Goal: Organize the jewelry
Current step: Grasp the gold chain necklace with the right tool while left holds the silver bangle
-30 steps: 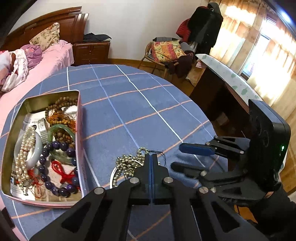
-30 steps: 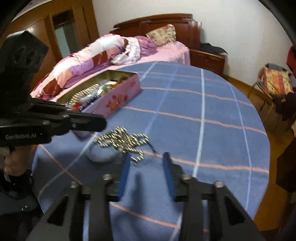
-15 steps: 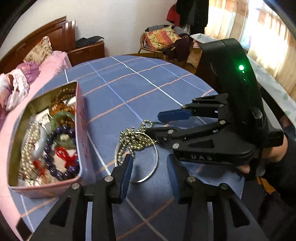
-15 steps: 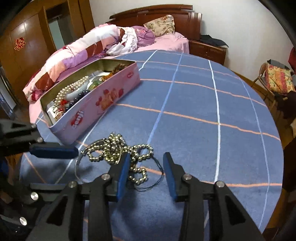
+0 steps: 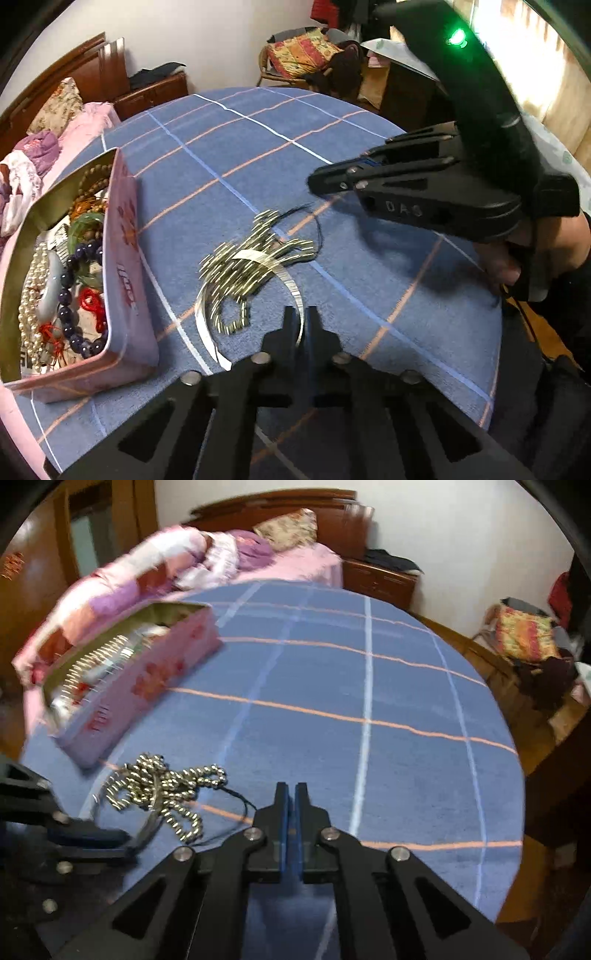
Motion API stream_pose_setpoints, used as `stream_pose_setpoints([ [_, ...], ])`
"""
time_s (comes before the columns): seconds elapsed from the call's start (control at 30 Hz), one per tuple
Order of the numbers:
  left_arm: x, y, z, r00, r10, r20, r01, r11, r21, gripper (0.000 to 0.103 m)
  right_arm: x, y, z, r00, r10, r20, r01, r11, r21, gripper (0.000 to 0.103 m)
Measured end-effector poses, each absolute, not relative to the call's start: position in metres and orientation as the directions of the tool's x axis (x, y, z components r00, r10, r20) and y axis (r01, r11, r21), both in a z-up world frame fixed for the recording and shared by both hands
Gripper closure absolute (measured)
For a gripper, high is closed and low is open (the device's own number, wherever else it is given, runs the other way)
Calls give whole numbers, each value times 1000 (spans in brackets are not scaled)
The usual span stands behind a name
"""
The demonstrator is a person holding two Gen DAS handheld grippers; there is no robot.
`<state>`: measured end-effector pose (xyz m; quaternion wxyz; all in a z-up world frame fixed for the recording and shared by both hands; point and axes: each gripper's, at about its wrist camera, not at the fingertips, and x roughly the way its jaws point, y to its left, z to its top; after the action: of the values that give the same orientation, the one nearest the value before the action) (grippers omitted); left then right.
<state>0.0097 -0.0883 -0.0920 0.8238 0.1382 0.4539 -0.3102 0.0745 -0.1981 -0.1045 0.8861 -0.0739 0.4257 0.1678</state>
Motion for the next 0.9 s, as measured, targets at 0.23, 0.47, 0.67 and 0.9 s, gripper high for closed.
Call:
stream_pose_setpoints([
  [0.23,0,-77,-54,495,-425,-758,617,786,-38,102,75,-194,-91,604,288,-743,-351,933,76,66],
  [0.47,4,-53,-8,577,-464,-672,600,799,-37,101,68,-187,-88,591,348,-728,-438,896,73,66],
  [0.67,-11,-65,11,580,-509,-636,669,743,16,101,55,-184,-73,563,523,-640,-539,819,196,64],
  [0.9,-14,-74,16,529,-565,-633,712,702,-30,101,27,-161,-67,577,588,-567,-668,739,86,50],
])
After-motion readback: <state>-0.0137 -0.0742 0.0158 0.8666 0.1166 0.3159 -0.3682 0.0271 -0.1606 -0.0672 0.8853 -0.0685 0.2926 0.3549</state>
